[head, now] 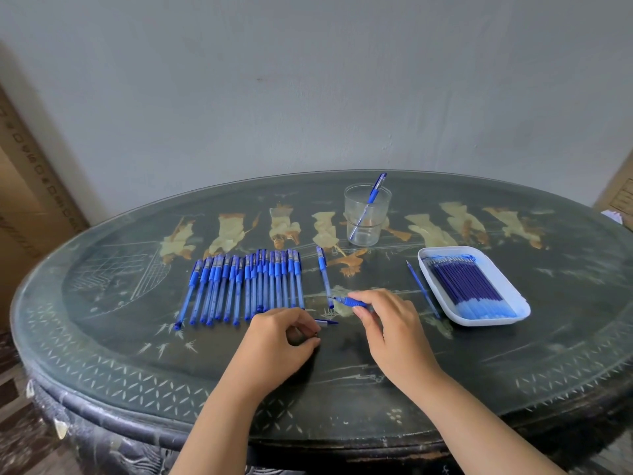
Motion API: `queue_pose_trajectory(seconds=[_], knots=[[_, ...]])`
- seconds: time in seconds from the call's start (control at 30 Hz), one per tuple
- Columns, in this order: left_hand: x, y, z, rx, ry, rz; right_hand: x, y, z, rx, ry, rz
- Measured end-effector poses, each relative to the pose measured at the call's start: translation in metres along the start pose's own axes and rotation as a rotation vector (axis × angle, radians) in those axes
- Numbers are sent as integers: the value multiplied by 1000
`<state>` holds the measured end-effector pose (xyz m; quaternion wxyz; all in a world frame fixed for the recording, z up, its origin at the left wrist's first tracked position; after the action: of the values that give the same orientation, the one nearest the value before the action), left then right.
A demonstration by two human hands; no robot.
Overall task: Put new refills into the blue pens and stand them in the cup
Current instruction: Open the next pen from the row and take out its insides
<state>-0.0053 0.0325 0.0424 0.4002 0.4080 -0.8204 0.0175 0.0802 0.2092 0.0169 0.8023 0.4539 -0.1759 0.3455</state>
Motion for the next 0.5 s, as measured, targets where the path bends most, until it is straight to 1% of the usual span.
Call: queue_pose_trajectory(seconds=[0.3, 0.4, 0.47, 0.5], knots=[[2, 0, 0, 46, -48, -18, 6, 1, 7, -4, 3, -12], [6, 0, -4, 16, -67, -106, 16, 8, 19, -14, 51, -56], [8, 2, -11, 31, -205, -144, 24, 15, 35, -77, 149, -71], [7, 2, -16, 48, -309, -129, 27, 18, 42, -143, 232, -57]])
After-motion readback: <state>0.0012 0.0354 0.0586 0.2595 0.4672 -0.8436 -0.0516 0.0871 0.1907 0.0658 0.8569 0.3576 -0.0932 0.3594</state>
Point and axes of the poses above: each hand's wrist, its own y-axis towards the middle knuckle, its own x-axis out of the back of the hand, z = x × y, the point moved 3 cm from there along y, towards the middle knuckle, and after that the axes turned 6 degrees about -x, right-handed, at the moved point
